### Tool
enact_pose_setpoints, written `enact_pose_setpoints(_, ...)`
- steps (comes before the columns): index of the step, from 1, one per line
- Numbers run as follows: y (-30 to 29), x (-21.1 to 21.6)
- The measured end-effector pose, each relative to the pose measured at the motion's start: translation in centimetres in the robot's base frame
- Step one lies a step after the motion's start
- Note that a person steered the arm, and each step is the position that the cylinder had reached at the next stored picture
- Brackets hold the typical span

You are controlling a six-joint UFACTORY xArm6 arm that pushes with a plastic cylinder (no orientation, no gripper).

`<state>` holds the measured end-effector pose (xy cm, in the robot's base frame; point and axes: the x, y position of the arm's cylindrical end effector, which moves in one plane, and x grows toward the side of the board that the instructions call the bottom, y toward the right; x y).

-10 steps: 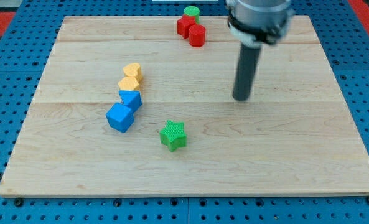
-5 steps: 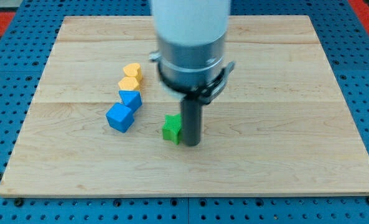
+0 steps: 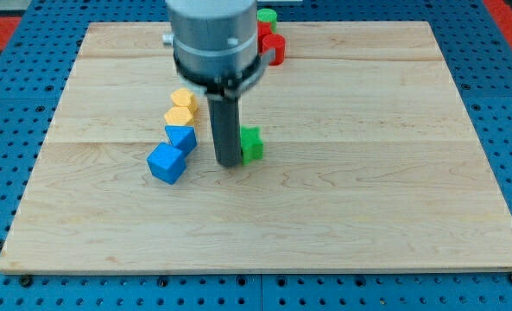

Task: Push the green star bottom right to the red circle

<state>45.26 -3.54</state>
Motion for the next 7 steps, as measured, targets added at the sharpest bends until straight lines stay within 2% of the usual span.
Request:
enact_pose_setpoints(1,6.4,-3.5)
enact_pose_setpoints(2,9.7,-2.3)
enact_pose_setpoints(3,9.4,-5.1)
enact_pose_setpoints(4,9.4,-11.2)
enact_pose_setpoints(5,12.6,-9.9)
enact_pose_setpoints(6,14.1,-10.7)
enact_pose_setpoints(7,14.4,-15.9)
